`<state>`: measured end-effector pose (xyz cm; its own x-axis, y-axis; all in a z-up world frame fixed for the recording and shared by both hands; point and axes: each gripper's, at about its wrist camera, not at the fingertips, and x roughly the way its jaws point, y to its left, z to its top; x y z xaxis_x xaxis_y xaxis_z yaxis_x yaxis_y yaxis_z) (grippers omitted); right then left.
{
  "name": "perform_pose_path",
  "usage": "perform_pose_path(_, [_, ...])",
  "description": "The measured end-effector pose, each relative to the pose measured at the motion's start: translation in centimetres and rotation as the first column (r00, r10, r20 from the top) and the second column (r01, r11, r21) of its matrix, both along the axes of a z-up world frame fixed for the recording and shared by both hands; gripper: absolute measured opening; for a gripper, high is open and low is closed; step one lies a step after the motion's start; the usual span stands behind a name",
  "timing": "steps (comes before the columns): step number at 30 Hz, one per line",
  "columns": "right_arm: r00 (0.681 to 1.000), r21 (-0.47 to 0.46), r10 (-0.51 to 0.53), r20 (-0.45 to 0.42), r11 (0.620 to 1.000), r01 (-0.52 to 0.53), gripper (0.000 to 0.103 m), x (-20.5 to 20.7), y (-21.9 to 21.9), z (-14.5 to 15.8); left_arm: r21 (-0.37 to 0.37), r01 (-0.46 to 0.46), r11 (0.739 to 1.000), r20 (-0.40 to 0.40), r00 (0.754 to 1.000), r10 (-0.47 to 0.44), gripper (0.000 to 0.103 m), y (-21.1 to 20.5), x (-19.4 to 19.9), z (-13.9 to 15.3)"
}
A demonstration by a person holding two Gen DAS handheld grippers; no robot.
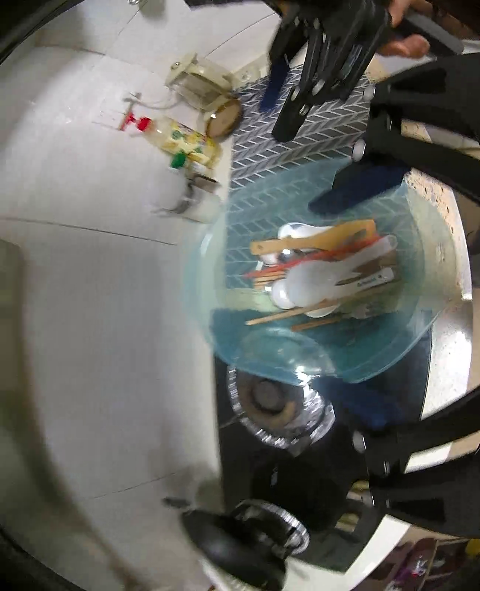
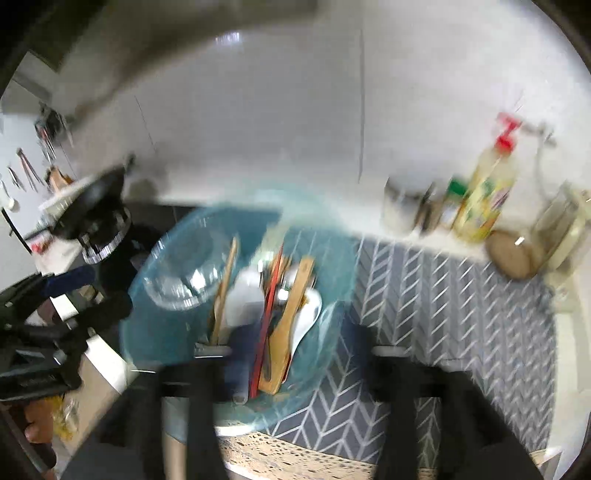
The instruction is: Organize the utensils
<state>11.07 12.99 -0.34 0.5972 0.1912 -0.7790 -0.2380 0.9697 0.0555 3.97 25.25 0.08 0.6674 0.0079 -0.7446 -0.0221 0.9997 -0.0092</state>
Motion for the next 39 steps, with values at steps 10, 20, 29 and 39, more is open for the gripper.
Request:
perform_pose_path(10, [0.995, 0.123, 0.033, 0.097, 0.991, -0.045, 0.071, -7.5, -3.9, 6.2, 0.037, 0.006, 0.999, -0.016, 1.0, -0.005, 0.099, -4.1, -5.5, 2.7])
perform_pose_path(20, [0.991, 0.167, -0.085, 0.104, 0.984, 0.067, 0.071, -11.4, -4.1, 4.4, -0.012, 0.123, 0.992, -0.019, 0.992, -0.123, 0.099, -2.7, -6.9, 2.1])
perform_pose_path(29, [0.984, 0.149, -0.171, 0.059, 0.976, 0.16, 0.071, -10.2, -2.4, 1.2, -0.026, 0.177, 0.984, -0.046, 0.983, -0.178, 0.099, -1.4, -4.6, -0.6])
perform_pose_path(39, [0.987, 0.141, -0.158, 0.007, 0.978, 0.156, 0.071, -8.1, -1.6, -0.9, -0.049, 0.209, 0.977, -0.061, 0.975, -0.212, 0.099, -0.5, -2.4, -2.7])
